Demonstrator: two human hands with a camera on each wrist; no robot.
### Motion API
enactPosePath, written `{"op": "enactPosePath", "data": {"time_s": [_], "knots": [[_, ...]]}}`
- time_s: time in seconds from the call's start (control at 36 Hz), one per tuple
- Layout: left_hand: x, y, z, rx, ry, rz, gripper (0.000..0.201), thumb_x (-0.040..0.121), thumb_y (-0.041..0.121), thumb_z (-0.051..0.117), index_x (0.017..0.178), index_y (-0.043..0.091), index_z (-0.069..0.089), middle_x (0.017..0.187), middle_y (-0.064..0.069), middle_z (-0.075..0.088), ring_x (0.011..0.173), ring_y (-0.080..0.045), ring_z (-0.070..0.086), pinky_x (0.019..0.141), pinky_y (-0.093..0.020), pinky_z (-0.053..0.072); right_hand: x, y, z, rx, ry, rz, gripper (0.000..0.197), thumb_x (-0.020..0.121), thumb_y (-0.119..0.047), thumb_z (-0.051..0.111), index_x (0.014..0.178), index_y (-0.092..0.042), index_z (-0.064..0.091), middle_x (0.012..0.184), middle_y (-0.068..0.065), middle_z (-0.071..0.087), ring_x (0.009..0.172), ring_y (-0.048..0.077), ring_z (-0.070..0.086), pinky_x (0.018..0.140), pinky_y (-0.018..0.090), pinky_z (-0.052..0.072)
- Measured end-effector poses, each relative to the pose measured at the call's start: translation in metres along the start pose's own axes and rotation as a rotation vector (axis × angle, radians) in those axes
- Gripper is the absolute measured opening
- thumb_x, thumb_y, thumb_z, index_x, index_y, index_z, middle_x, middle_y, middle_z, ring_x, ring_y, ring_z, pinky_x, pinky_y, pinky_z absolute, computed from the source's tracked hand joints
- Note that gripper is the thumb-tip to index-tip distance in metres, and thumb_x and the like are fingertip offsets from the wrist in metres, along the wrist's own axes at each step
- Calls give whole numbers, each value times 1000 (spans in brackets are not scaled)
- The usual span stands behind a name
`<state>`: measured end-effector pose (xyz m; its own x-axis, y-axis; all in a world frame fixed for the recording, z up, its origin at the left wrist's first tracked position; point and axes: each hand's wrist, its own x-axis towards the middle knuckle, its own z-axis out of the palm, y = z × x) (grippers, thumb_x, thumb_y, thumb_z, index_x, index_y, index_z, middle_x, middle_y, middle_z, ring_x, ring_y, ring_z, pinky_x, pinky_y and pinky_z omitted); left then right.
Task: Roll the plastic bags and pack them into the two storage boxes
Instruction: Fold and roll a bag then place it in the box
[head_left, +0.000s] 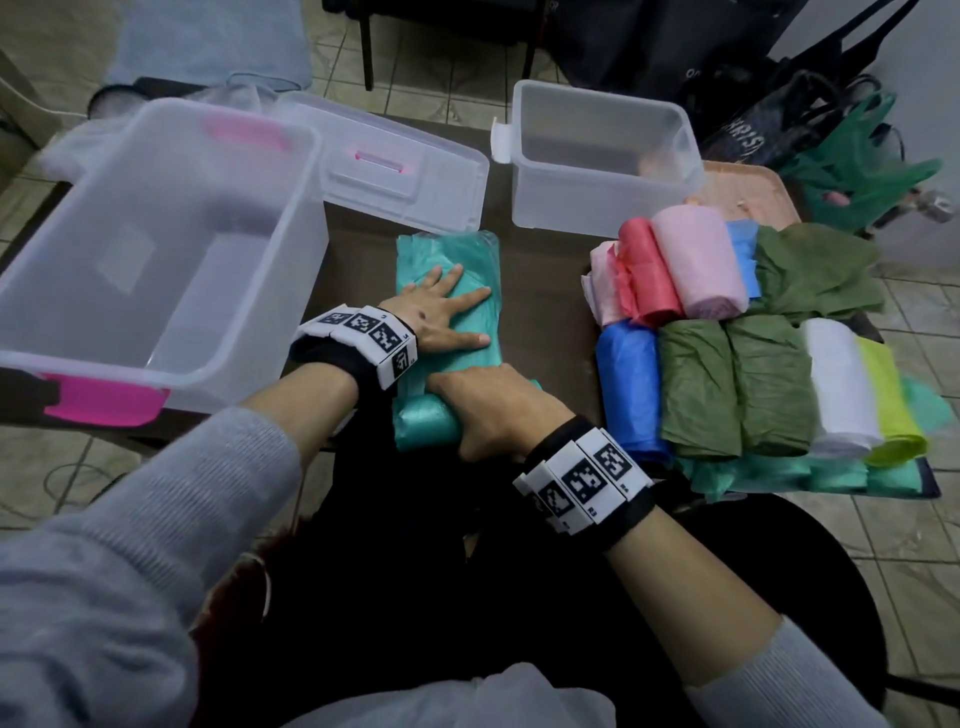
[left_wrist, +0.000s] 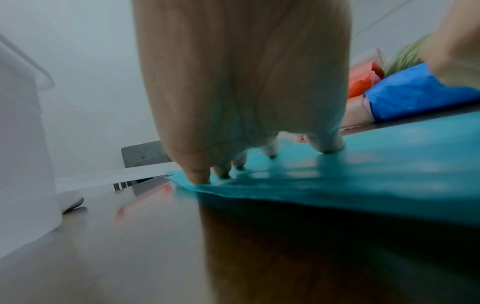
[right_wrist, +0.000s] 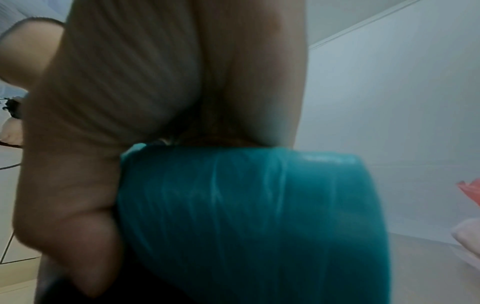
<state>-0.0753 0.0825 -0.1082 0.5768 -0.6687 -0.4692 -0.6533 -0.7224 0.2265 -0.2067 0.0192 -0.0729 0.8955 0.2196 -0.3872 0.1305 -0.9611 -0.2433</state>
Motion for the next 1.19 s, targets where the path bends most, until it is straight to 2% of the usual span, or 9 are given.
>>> {"op": "enactPosePath", "data": {"time_s": [0.14,0.33,0.58,0.67,0.78,0.89,0.97,1.06,1.19], "knots": [[0,0,0,-9,9,6,74,90,62,40,149,39,3,158,-5,-14,146,-24,-12,117,-44,-1,1,1,2,31,-14,30,33,76,-16,63,108,-16,54,107,6,61,104,28,57,80,32,36],[-3,3,-5,-64,14,-7,71,91,55,45,149,38,8,159,-2,-10,146,-23,-10,117,-44,2,3,3,7,41,-17,80,58,76,-22,69,131,-22,48,120,8,44,120,28,36,95,41,36],[-3,-3,-15,-153,56,0,76,91,39,58,151,26,13,159,-3,6,146,-21,10,116,-37,12,-5,12,8,157,115,64,56,62,-31,83,101,-16,45,90,-2,50,89,22,50,72,35,36],[-7,-3,-19,-208,74,-28,76,89,37,61,151,25,18,157,-3,17,143,-23,21,115,-36,19,-1,15,7,222,100,66,56,57,-33,87,99,-15,53,97,2,57,90,22,54,73,35,43],[-15,-1,-24,-271,174,-47,74,88,29,65,148,18,24,150,-11,35,137,-26,35,111,-36,28,5,23,3,274,89,77,61,54,-40,88,102,-15,63,98,-2,45,94,14,44,82,31,42],[-36,14,-34,-293,304,-26,44,88,18,64,130,12,52,126,-10,59,115,-23,55,98,-32,41,10,30,-5,286,39,86,61,57,-45,86,106,-15,68,95,-1,57,92,17,56,81,34,47],[-58,23,-37,-303,219,-52,22,87,13,65,109,11,68,98,-6,70,90,-17,65,85,-29,50,12,37,-7,351,47,80,69,58,-42,87,119,-21,62,100,-9,54,93,6,51,80,18,38],[-73,21,-34,-306,142,-98,20,86,12,66,105,17,69,83,-3,71,75,-10,65,73,-26,50,14,43,-6,409,80,109,62,56,-39,88,110,-22,63,97,-9,57,91,8,53,76,17,37],[-87,12,-20,-343,74,-112,31,82,11,68,113,18,68,111,-2,69,103,-15,63,95,-29,48,16,49,-3,431,119,161,51,59,-46,84,100,-22,67,92,-9,61,88,8,55,68,18,37]]}}
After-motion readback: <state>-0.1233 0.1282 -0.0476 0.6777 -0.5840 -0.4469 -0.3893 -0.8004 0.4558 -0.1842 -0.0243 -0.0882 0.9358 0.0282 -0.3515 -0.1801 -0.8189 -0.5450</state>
